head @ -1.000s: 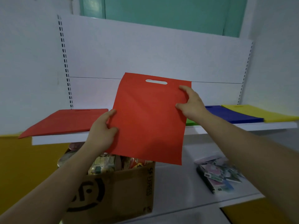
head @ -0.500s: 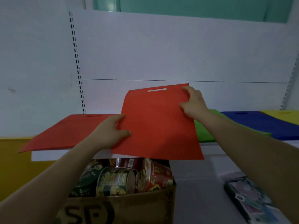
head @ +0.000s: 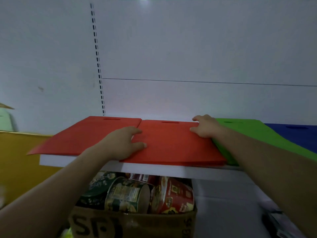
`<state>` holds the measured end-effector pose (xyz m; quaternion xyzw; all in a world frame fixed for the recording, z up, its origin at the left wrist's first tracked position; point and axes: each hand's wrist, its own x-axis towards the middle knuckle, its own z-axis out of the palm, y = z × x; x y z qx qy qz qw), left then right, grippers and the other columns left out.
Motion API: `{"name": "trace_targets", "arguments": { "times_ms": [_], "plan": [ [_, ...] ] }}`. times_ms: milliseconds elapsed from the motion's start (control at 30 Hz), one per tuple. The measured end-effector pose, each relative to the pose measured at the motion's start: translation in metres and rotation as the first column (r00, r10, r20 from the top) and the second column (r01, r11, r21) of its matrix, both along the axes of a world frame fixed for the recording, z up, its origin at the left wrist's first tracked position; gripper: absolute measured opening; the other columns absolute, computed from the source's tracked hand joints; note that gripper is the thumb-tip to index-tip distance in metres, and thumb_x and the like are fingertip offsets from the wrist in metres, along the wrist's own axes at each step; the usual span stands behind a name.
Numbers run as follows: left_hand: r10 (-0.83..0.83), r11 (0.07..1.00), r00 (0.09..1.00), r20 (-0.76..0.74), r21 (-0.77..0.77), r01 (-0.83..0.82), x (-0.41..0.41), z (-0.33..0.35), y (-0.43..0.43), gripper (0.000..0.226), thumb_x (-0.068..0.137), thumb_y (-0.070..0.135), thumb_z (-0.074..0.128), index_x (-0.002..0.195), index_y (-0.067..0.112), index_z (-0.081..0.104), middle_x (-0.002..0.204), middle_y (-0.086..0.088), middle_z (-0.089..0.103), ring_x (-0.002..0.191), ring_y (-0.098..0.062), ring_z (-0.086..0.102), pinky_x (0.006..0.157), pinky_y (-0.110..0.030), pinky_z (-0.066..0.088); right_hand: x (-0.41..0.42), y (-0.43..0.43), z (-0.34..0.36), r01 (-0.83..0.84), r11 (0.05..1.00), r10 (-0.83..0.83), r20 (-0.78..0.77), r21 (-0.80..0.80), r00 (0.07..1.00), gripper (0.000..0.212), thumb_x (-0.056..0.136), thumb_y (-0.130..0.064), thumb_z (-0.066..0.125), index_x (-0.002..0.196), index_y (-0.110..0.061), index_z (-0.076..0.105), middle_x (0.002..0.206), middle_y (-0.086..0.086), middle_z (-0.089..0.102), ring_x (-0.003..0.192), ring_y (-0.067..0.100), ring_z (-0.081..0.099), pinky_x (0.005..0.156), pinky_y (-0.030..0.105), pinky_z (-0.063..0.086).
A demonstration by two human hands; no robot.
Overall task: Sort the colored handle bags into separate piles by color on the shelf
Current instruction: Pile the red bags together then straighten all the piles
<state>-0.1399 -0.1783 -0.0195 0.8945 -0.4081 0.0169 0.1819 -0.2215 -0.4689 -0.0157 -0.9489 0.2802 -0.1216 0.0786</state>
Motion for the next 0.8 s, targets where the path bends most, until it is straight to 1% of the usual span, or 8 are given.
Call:
{"name": "trace_targets", "arguments": {
  "times_ms": [100, 167, 200, 267, 333, 500, 700, 800],
  "plan": [
    [-0.130, 0.982, 0.984, -0.126, 0.121, 0.145, -0.007, 0.002, 0.005, 0.088, 0.069, 0.070, 0.057, 0.145, 0.035, 0.030, 0.156, 0.011, 0.019, 0.141, -0.015, 0.024, 0.115, -0.036, 0.019, 0.001, 0.007, -0.002, -0.123, 0.990, 0.130, -0.099, 0.070, 0.987, 0.061, 0.089, -0.056, 0.053, 0.140, -0.023, 0.045, 0.148, 0.003, 0.040, 0.134, 0.022, 0.039, 0.108, 0.029, 0.030],
    [-0.138, 0.964, 0.973, -0.185, 0.203, 0.175, -0.011, 0.002, 0.008, 0.100, 0.057, 0.076, 0.055, 0.145, 0.038, 0.027, 0.156, 0.013, 0.016, 0.141, -0.015, 0.023, 0.115, -0.038, 0.019, 0.001, 0.011, -0.004, -0.168, 0.979, 0.187, -0.182, 0.119, 0.965, 0.062, 0.089, -0.058, 0.051, 0.139, -0.023, 0.046, 0.148, -0.001, 0.040, 0.134, 0.018, 0.039, 0.110, 0.029, 0.029],
    [-0.135, 0.962, 0.973, -0.186, 0.212, 0.174, -0.011, 0.000, 0.008, 0.101, 0.057, 0.076, 0.057, 0.145, 0.038, 0.027, 0.156, 0.014, 0.016, 0.141, -0.015, 0.024, 0.114, -0.038, 0.019, 0.002, 0.012, -0.005, -0.170, 0.977, 0.193, -0.200, 0.126, 0.961, 0.062, 0.089, -0.059, 0.051, 0.139, -0.023, 0.047, 0.148, -0.001, 0.040, 0.134, 0.018, 0.039, 0.111, 0.030, 0.029],
    [-0.140, 0.969, 0.978, -0.155, 0.184, 0.168, -0.009, -0.004, 0.008, 0.092, 0.066, 0.070, 0.063, 0.145, 0.038, 0.028, 0.155, 0.013, 0.019, 0.140, -0.015, 0.026, 0.113, -0.036, 0.021, 0.004, 0.012, -0.006, -0.164, 0.981, 0.183, -0.204, 0.107, 0.962, 0.061, 0.089, -0.059, 0.050, 0.138, -0.023, 0.048, 0.147, -0.001, 0.042, 0.133, 0.018, 0.040, 0.111, 0.031, 0.030],
    [-0.151, 0.973, 0.980, -0.130, 0.155, 0.171, -0.007, -0.006, 0.008, 0.083, 0.072, 0.065, 0.063, 0.144, 0.038, 0.031, 0.154, 0.012, 0.025, 0.138, -0.015, 0.030, 0.112, -0.034, 0.024, 0.006, 0.012, -0.006, -0.158, 0.984, 0.172, -0.210, 0.082, 0.962, 0.059, 0.091, -0.058, 0.048, 0.137, -0.022, 0.049, 0.146, 0.000, 0.043, 0.132, 0.019, 0.041, 0.110, 0.031, 0.031],
    [-0.165, 0.972, 0.982, -0.096, 0.155, 0.179, -0.005, -0.008, 0.009, 0.072, 0.077, 0.063, 0.060, 0.141, 0.040, 0.036, 0.152, 0.011, 0.031, 0.135, -0.014, 0.034, 0.111, -0.033, 0.026, 0.002, 0.014, -0.005, -0.150, 0.986, 0.163, -0.229, 0.072, 0.960, 0.057, 0.092, -0.058, 0.045, 0.136, -0.023, 0.050, 0.146, 0.001, 0.043, 0.132, 0.020, 0.041, 0.110, 0.032, 0.031],
    [-0.145, 0.971, 0.985, -0.093, 0.180, 0.160, -0.007, -0.008, 0.008, 0.070, 0.077, 0.064, 0.058, 0.140, 0.041, 0.037, 0.151, 0.010, 0.033, 0.135, -0.015, 0.035, 0.111, -0.035, 0.027, -0.002, 0.014, -0.003, -0.151, 0.986, 0.163, -0.276, 0.065, 0.947, 0.058, 0.093, -0.059, 0.042, 0.138, -0.022, 0.048, 0.147, 0.002, 0.042, 0.132, 0.021, 0.041, 0.110, 0.034, 0.031],
    [-0.111, 0.971, 0.985, -0.134, 0.198, 0.136, -0.014, -0.004, 0.008, 0.080, 0.070, 0.071, 0.058, 0.141, 0.040, 0.035, 0.151, 0.010, 0.031, 0.136, -0.016, 0.033, 0.111, -0.035, 0.025, -0.002, 0.014, 0.000, -0.150, 0.987, 0.159, -0.262, 0.052, 0.952, 0.065, 0.093, -0.060, 0.041, 0.142, -0.018, 0.042, 0.150, 0.004, 0.038, 0.135, 0.022, 0.037, 0.111, 0.034, 0.030]
  ]
}}
